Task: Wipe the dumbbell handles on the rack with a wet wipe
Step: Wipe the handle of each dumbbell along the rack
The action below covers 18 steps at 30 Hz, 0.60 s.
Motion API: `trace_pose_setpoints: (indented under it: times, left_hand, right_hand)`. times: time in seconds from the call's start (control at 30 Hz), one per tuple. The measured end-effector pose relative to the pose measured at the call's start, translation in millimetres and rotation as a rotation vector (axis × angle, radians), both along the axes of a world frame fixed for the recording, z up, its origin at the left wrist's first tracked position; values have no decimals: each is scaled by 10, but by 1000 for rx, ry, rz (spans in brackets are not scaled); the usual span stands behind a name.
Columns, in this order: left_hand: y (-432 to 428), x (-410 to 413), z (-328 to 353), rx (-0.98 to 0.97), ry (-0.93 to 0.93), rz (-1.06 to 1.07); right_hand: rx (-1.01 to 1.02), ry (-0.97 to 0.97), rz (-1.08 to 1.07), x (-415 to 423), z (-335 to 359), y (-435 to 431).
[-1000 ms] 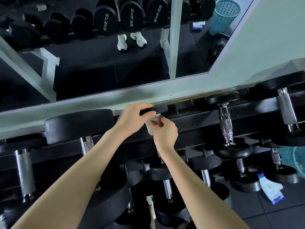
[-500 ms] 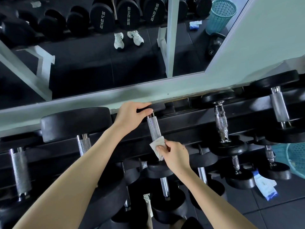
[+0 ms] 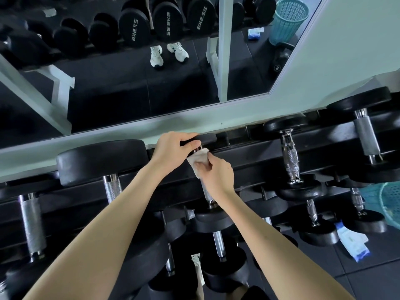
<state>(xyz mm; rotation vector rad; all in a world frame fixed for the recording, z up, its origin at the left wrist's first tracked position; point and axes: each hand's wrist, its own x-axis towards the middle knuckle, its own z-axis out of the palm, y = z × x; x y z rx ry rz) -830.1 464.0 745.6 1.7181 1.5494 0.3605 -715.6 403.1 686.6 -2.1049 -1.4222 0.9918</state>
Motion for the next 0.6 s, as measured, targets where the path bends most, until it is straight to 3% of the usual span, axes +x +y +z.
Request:
trace_pose_setpoints:
  times: [0.2,0.33,0.5,0.6]
  left_hand:
    - [3,0,-15,9,8,-2]
    - [-15,29,-27,27,28,-5]
    - [3,9,-19,11,25,-26]
    - [-3,2,-17,7,14,-9]
  right_hand:
    - [-163,-170,156,214,-65,-473]
    - [-311,-173,246,345,-18,-501]
    - [-110,52,-65,237,177,12]
    - [-102,131,-150,23,233,278]
